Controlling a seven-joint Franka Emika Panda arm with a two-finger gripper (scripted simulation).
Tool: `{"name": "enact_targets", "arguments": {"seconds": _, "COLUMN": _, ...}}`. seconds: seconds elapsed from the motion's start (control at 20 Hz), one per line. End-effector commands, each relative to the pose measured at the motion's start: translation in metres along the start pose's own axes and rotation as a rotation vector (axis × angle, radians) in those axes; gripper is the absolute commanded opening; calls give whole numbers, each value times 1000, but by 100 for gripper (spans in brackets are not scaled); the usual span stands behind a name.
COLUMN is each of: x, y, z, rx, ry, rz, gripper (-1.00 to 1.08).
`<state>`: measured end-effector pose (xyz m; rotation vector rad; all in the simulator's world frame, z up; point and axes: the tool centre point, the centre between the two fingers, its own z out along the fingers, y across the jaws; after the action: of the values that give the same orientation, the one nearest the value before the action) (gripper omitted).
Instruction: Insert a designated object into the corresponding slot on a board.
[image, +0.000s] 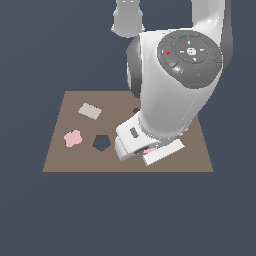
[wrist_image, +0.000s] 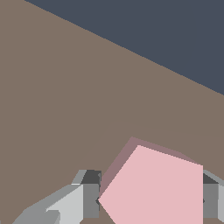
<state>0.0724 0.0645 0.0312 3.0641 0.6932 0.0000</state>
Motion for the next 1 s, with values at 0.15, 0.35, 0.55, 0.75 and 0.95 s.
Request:
{"name": "enact_targets", "arguments": {"seconds": 0.15, "x": -13, "y": 2, "z": -1, "rx": 0, "ry": 1, "rz": -137, "gripper": -100}}
{"name": "enact_targets", "arguments": {"seconds": 0.35, "x": -24, "y": 5, "z": -2, "rx": -1, "ry": 1, "rz": -263, "gripper": -100}}
{"name": "enact_targets", "arguments": {"seconds": 0.55, "x": -37, "y": 11, "z": -2, "rx": -1, "ry": 1, "rz": -406, "gripper": -100}}
{"name": "enact_targets", "arguments": {"seconds": 0.75, "x": -49, "y": 18, "z": -3, "rx": -1, "ry": 1, "rz": -552, "gripper": -100}}
{"name": "enact_targets", "arguments": {"seconds": 0.95, "x": -59, "y": 27, "z": -4, "rx": -1, "ry": 1, "rz": -696, "gripper": -100}}
